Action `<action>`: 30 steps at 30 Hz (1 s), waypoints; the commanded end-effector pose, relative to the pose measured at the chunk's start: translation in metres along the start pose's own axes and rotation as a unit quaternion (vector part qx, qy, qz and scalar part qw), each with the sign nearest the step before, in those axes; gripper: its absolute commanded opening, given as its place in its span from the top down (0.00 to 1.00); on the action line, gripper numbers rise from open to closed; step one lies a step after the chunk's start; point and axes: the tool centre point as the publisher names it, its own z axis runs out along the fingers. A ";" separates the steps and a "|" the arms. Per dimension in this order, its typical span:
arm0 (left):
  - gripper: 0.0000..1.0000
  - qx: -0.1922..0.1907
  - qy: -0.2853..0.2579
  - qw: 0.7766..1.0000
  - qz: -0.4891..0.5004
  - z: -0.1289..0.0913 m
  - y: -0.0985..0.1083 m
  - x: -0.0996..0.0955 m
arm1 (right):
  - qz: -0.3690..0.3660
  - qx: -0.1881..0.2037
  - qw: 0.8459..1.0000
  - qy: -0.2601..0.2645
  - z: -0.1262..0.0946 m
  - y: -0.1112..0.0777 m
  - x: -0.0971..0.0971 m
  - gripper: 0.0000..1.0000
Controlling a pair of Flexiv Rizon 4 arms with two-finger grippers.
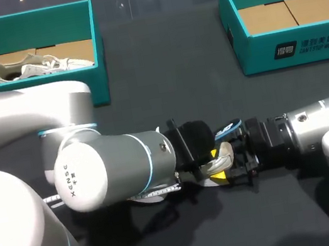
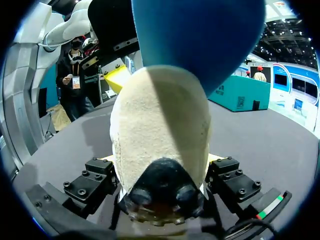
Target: Take the shoe out of the shoebox, open the shoe tongue, remove and reinsert the insole, then place the shoe into the shoebox
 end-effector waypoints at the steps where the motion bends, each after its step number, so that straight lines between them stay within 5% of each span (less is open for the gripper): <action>1: 0.58 0.003 0.001 1.000 -0.001 0.007 -0.001 0.002 | 0.000 0.001 1.000 0.000 0.001 0.000 0.001 1.00; 7: 0.72 -0.001 0.005 1.000 -0.005 0.014 -0.002 0.002 | 0.000 0.001 1.000 0.000 0.001 0.000 0.001 1.00; 10: 1.00 -0.002 0.007 1.000 -0.008 0.016 -0.002 0.002 | 0.000 0.001 1.000 0.000 0.001 0.000 0.001 1.00; 30: 1.00 0.010 0.037 0.998 -0.041 0.001 -0.026 -0.007 | 0.000 0.001 1.000 0.000 0.001 0.000 0.001 1.00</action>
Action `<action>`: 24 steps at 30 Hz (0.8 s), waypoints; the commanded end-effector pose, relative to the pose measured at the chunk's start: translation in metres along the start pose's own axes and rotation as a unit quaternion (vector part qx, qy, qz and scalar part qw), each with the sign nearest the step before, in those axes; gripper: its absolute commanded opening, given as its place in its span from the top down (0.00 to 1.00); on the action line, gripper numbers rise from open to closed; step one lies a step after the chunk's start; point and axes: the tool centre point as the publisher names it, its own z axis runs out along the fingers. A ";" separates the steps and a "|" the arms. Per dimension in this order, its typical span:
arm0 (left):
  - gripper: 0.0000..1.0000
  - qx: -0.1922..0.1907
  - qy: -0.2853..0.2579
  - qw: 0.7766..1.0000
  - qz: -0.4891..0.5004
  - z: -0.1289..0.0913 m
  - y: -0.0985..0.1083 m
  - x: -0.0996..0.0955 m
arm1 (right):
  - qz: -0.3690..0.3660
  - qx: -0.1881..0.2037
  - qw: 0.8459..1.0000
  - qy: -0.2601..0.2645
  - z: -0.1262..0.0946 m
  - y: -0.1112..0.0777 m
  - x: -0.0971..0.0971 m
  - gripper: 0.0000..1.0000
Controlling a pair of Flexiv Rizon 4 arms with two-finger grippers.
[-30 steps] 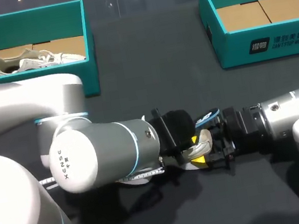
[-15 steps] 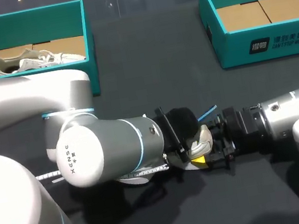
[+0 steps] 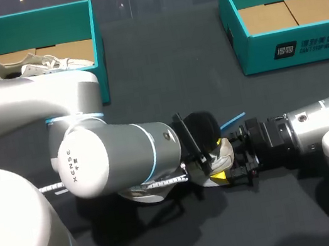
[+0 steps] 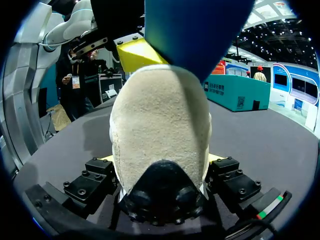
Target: Take the shoe out of the shoebox, open the shoe tongue, remove and reinsert the insole, then place the shoe into the shoebox
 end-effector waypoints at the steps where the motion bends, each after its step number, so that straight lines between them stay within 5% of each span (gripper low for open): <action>1: 1.00 0.001 0.019 1.000 -0.005 -0.002 -0.005 -0.009 | 0.000 0.001 1.000 0.000 0.001 0.000 0.001 1.00; 24: 1.00 0.094 0.172 0.979 -0.056 -0.024 -0.072 -0.021 | 0.000 0.001 1.000 0.000 0.001 0.000 0.001 1.00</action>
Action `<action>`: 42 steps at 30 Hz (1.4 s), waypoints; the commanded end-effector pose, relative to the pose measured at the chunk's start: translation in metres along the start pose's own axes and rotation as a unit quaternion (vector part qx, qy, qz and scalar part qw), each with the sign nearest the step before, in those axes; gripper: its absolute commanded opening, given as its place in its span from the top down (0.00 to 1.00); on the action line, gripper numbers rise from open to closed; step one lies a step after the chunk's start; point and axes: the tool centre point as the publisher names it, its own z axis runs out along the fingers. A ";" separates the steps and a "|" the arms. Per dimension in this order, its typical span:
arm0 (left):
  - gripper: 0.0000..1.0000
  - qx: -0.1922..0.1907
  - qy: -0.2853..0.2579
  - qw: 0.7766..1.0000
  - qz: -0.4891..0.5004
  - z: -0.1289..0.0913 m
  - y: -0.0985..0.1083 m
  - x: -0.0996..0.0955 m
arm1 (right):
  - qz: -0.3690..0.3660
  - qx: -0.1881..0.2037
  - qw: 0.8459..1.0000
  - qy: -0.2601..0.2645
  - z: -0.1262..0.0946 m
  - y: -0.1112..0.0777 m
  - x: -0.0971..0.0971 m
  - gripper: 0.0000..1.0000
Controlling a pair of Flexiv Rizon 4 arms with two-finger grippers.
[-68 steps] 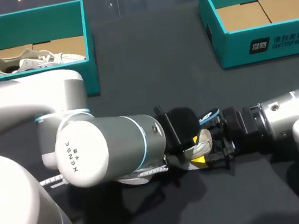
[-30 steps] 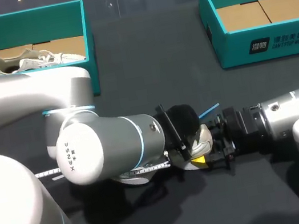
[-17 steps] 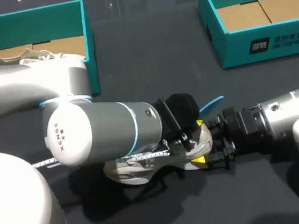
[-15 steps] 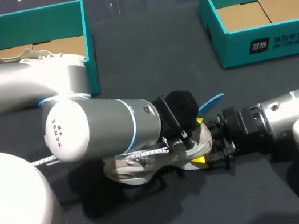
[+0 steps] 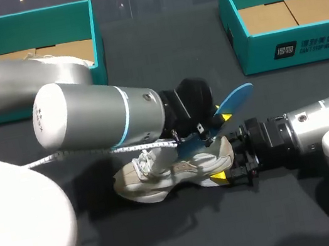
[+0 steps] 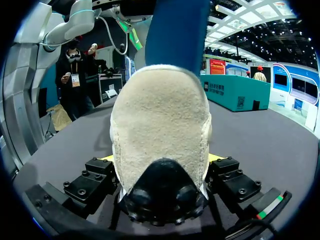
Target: Take the shoe out of the shoebox, open the shoe tongue, remove and reinsert the insole, then place the shoe into the shoebox
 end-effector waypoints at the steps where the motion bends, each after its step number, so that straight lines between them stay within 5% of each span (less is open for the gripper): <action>1: 1.00 0.005 0.080 0.997 -0.003 -0.003 -0.011 -0.003 | 0.000 0.001 1.000 0.000 0.001 0.000 0.001 1.00; 11: 1.00 0.057 0.167 0.984 -0.027 -0.003 -0.063 0.006 | 0.000 0.001 1.000 0.000 0.001 0.000 0.001 1.00; 19: 1.00 0.066 0.168 0.983 -0.042 -0.018 -0.102 0.011 | 0.000 0.001 1.000 0.000 0.001 0.000 0.001 1.00; 22: 1.00 0.042 0.166 0.985 -0.038 -0.017 -0.111 0.012 | 0.000 0.001 1.000 0.000 0.001 0.000 0.001 1.00; 38: 1.00 0.042 0.166 0.985 -0.038 -0.017 -0.111 0.012 | 0.000 0.001 1.000 0.000 0.001 0.000 0.001 1.00; 42: 1.00 0.018 0.163 0.983 -0.083 -0.023 -0.111 0.005 | 0.000 0.001 1.000 0.000 0.001 0.000 0.001 1.00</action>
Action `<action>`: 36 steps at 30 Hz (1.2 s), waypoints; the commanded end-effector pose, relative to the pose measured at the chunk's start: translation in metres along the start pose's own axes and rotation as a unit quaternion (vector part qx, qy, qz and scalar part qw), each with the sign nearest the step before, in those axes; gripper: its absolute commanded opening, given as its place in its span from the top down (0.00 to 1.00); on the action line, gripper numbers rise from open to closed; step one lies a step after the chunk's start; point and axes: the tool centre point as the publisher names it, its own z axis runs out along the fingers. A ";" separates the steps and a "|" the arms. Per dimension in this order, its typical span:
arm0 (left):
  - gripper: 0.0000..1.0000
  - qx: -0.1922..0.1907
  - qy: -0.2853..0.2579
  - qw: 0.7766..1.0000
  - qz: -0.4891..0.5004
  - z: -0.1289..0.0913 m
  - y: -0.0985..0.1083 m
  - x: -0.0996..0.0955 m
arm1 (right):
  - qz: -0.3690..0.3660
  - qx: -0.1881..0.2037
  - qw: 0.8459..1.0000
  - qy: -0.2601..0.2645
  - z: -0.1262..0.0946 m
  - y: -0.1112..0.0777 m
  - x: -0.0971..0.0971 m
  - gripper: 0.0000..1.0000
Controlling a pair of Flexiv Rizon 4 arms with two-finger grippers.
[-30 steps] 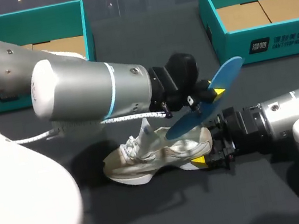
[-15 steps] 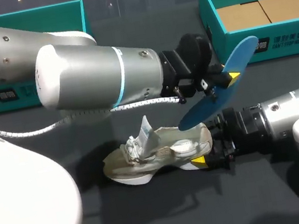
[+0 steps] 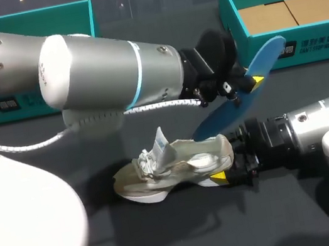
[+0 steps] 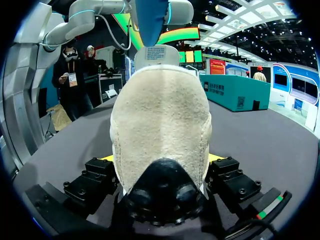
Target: Take the shoe out of the shoebox, open the shoe tongue, remove and reinsert the insole, then place the shoe into the shoebox
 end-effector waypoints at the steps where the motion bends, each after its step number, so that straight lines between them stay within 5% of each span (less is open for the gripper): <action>1: 1.00 -0.041 0.135 0.990 -0.027 -0.013 -0.004 -0.005 | 0.000 0.001 1.000 0.000 0.001 0.000 0.001 1.00; 12: 1.00 -0.094 0.162 0.975 -0.122 -0.034 0.002 -0.006 | 0.000 0.001 1.000 0.000 0.001 0.000 0.001 1.00; 36: 1.00 0.020 0.408 0.896 -0.174 -0.063 0.005 -0.022 | 0.000 0.001 1.000 0.000 0.001 0.000 0.001 1.00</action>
